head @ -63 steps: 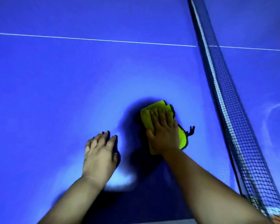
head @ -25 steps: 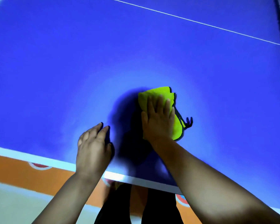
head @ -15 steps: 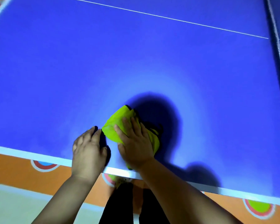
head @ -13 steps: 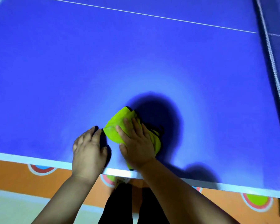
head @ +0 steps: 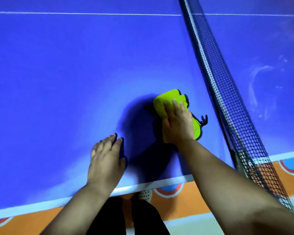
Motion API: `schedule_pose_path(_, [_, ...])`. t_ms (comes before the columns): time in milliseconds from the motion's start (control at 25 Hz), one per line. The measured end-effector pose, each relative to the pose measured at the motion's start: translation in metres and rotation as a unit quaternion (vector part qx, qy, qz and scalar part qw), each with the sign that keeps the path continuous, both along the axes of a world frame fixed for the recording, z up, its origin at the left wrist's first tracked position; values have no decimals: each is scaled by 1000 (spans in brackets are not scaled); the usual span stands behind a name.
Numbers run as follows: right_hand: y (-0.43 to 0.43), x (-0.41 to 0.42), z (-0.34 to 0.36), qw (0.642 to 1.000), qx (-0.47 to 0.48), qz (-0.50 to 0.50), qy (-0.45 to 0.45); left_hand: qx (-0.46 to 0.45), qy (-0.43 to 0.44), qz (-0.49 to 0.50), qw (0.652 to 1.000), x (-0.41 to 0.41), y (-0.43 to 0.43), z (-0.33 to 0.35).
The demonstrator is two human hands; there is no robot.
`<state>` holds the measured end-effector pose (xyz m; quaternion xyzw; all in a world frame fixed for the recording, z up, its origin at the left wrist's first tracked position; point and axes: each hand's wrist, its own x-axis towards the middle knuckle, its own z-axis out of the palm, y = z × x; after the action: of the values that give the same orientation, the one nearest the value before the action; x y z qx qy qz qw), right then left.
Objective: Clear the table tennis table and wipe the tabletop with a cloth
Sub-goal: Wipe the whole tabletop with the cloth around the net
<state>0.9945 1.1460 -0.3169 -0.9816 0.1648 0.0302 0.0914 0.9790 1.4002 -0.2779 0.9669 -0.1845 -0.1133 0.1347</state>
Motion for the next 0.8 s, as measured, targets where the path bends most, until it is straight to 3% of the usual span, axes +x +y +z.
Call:
schedule_pose_path(160, [-77, -24, 0, 997, -18, -80, 2, 3, -17, -54, 998, -14, -56, -7])
schedule_pose_path(320, [-100, -62, 1, 988, -15, -150, 21, -3, -33, -89, 996, -24, -75, -11])
schedule_pose_path(600, [-38, -99, 7, 965, 6, -256, 63, -14, -17, -90, 996, -22, -56, -6])
schedule_pose_path(800, [54, -72, 10, 960, 22, -269, 68, -5, -16, -68, 998, -1, 25, -5])
